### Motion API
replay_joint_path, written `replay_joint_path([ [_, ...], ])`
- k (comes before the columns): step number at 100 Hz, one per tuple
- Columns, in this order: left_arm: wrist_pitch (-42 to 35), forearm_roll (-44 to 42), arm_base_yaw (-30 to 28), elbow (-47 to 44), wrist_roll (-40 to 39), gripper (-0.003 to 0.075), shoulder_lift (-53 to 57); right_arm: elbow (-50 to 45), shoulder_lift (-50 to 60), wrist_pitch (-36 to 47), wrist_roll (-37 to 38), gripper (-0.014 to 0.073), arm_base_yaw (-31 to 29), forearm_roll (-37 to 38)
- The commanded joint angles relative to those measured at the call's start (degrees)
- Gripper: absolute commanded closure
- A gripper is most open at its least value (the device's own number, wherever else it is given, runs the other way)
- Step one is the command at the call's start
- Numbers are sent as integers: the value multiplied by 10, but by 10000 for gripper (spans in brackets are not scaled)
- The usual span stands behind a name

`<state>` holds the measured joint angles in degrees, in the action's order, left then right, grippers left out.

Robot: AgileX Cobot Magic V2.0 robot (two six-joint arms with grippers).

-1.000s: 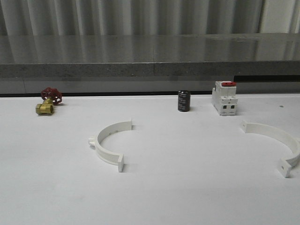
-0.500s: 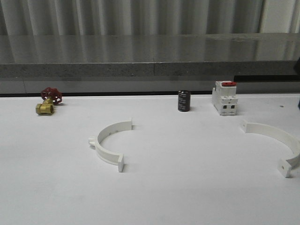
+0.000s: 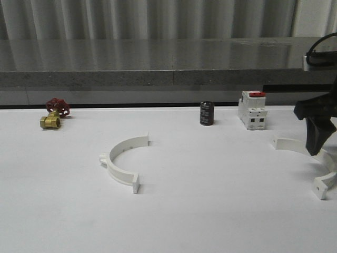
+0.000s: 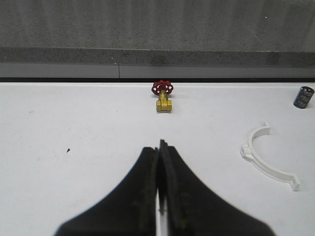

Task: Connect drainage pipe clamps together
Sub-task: 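Lower the right gripper and grasp the other white clamp half's flange, then carry the clamp half toward the placed half and align the ends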

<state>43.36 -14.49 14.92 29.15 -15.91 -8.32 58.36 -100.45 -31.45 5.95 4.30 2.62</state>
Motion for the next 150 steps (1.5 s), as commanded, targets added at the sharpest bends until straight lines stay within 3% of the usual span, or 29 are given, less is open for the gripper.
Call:
replay_joint_path([
  [1,-40,-5,0,13,-1,741,-7,16,11,17,-7,31,1,5],
  [30,-40,-5,0,13,-1,741,-7,16,-2,25,-7,47,1,5],
  [54,-40,-5,0,13,-1,741,-7,16,-2,23,-6,329,1,-6],
  [63,-40,-5,0,13,-1,741,-7,16,-2,24,-6,392,1,-12],
  [97,-40,-5,0,13,-1,741,-7,18,-2,21,-6,398,1,-12],
  [119,-40,-5,0,13,-1,741,-7,62,15,-28,-4,399,9,-34],
  [150,-40,-5,0,13,-1,741,-7,120,23,-60,127,399,124,-52],
])
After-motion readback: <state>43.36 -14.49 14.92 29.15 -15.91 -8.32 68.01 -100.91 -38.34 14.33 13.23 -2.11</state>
